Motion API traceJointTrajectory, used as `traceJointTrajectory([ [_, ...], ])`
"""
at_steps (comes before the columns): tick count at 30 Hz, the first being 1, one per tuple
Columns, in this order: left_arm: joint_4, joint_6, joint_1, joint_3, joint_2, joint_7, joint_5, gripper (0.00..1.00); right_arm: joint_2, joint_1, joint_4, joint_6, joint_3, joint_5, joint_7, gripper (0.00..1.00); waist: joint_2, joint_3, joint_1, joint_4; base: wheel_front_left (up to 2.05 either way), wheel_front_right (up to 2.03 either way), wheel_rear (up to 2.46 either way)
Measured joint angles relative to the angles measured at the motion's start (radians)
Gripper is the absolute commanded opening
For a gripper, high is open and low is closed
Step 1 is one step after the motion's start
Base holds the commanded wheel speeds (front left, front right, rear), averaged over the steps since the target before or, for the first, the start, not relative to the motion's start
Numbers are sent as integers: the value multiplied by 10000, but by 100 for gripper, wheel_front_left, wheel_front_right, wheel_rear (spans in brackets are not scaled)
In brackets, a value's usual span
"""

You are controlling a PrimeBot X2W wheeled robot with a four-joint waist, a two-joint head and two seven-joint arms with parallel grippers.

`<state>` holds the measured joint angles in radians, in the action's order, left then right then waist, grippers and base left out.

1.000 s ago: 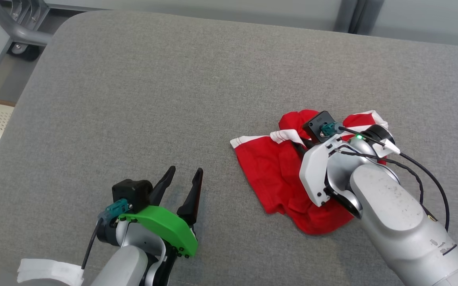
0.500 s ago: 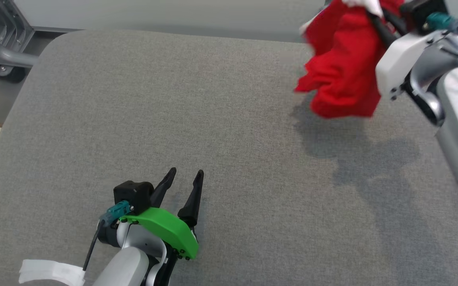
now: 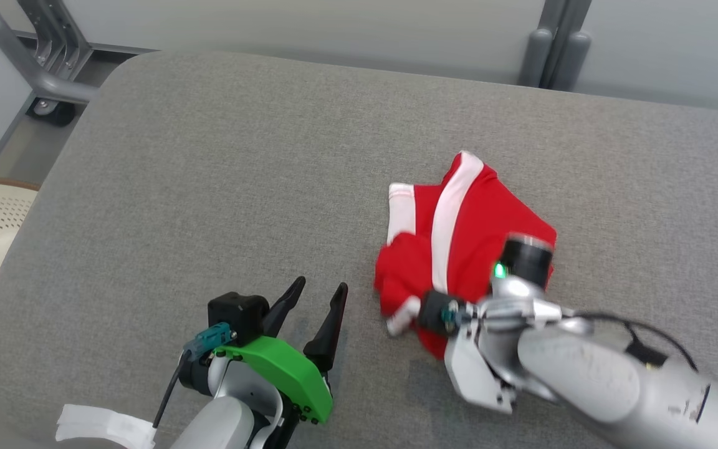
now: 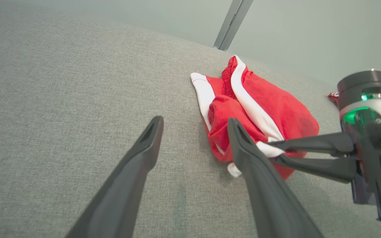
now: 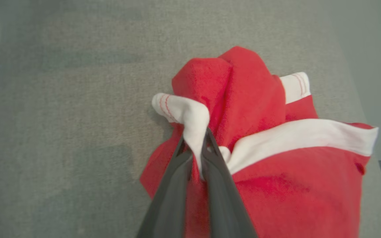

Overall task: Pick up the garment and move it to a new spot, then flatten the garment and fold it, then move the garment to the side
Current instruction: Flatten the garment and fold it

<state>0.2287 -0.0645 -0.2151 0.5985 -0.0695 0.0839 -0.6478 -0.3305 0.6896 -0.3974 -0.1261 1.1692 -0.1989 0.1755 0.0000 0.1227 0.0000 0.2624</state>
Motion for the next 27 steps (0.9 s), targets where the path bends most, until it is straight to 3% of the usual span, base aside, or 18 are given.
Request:
traceJointTrajectory([
  [6, -23, 12, 50, -169, 6, 42, -2, 100, -520, -946, 619, 13, 2266, -1151, 6, 0, 0, 187, 0, 235, 0, 0, 0],
  [7, -21, 8, 76, -249, -10, 65, -2, 100, -585, -906, 759, 15, 2447, -1246, 0, 4, 0, 224, 0, 230, 0, 0, 0],
  [10, -25, -77, 123, -477, -105, 138, -2, 100, -884, -800, 1174, -8, 2460, -1544, -73, 30, 0, 270, 0, 111, 0, 0, 0],
  [11, -36, -77, 122, -523, -163, 140, -2, 100, -1009, -779, 1287, -33, 2171, -1553, -75, 48, 0, 274, 0, 48, 0, 0, 0],
  [12, -75, -77, 119, -593, -242, 142, -2, 100, -1290, -634, 1455, -54, 1699, -1565, -77, 100, 0, 277, 0, -103, 0, 0, 0],
  [17, -380, -58, -64, -510, -414, -17, 0, 100, -1607, -514, 2011, -52, 1281, -1737, -180, 100, 0, 285, 0, -599, 0, 0, 0],
  [21, -752, 209, -899, -351, -382, -460, -21, 100, -1678, -534, 2454, -52, 1246, -1812, -360, 100, 0, 319, 0, -1085, 0, 0, 0],
  [25, -650, 328, -1720, -188, -343, -1317, -240, 100, -1810, -739, 2794, -52, 1137, -1864, -706, 100, 0, 385, 0, -1606, 0, 0, 0],
  [27, -301, 393, -1879, -107, -332, -1952, -418, 100, -1858, -941, 2986, 144, 907, -2002, -895, 100, 0, 431, 0, -1877, 0, 0, 0],
])
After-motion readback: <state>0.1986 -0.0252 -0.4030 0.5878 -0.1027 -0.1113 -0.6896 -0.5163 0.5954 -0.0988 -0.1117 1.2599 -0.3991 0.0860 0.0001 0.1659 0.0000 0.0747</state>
